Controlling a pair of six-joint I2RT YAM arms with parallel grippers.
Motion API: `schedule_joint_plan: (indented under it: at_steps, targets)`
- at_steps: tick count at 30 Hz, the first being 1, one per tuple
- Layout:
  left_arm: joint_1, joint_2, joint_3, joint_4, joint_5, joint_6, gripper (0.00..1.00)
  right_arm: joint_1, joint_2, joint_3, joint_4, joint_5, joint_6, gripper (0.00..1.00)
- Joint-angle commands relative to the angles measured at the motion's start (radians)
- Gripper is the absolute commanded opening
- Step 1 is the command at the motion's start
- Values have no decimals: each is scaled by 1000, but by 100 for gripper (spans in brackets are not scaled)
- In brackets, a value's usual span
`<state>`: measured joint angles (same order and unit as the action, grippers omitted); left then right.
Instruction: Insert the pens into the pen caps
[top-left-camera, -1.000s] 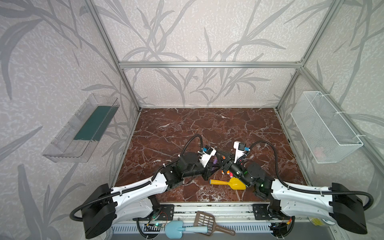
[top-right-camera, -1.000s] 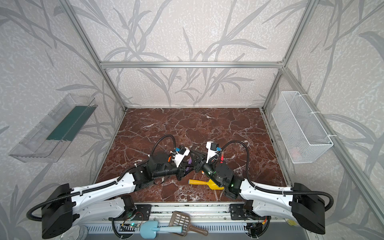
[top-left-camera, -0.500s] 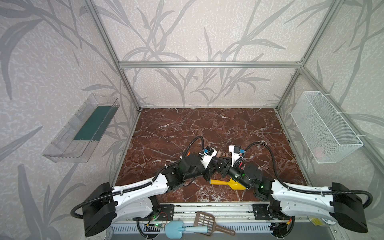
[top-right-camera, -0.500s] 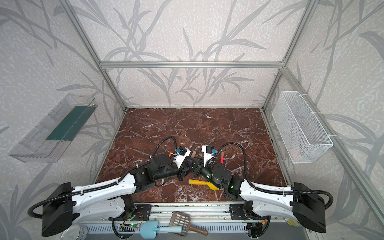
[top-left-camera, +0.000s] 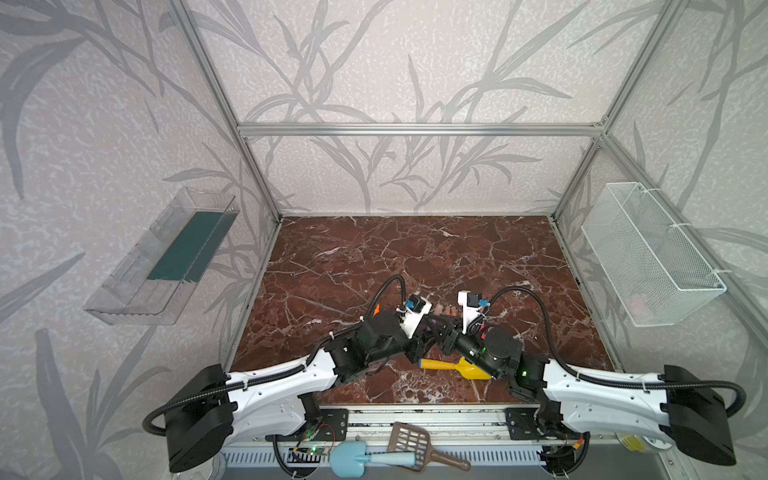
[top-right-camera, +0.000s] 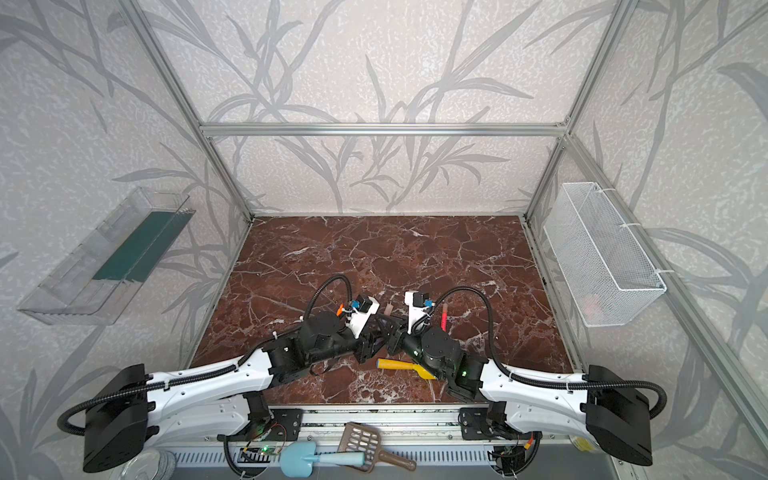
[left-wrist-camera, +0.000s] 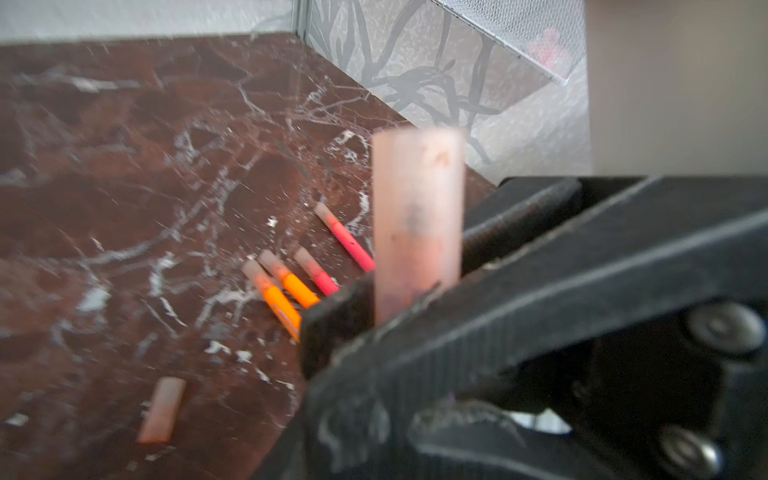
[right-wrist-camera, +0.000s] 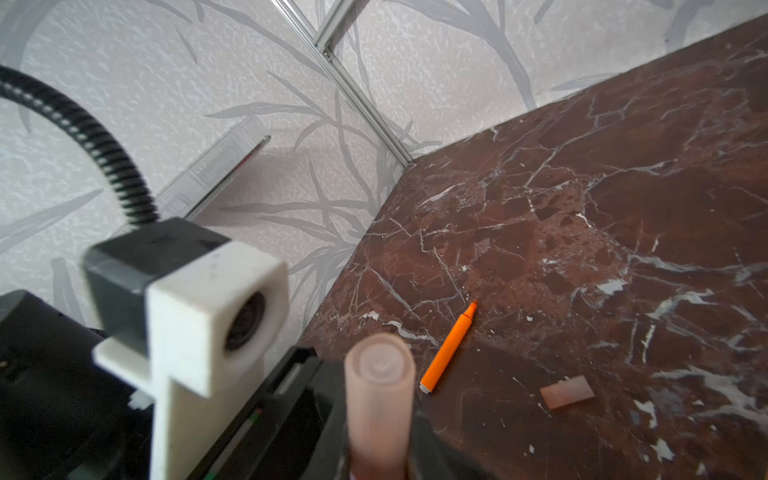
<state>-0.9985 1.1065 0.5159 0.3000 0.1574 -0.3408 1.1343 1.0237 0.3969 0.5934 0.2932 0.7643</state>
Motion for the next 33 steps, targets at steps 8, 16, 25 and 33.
schedule_joint_plan:
  at_steps: [8, 16, 25, 33]
  targets:
    - [10, -94, -85, -116, -302, -42, 69, -135, -28, 104, -486, 44, -19, 7]
    - [80, -176, -113, -281, -543, -77, 76, -244, 159, 165, -566, -125, -12, 5]
    - [247, -130, -116, -348, -550, -133, 73, -285, 432, 295, -552, -321, -1, 5]
    - [258, -131, -111, -357, -543, -139, 73, -344, 603, 330, -499, -393, 31, 5]
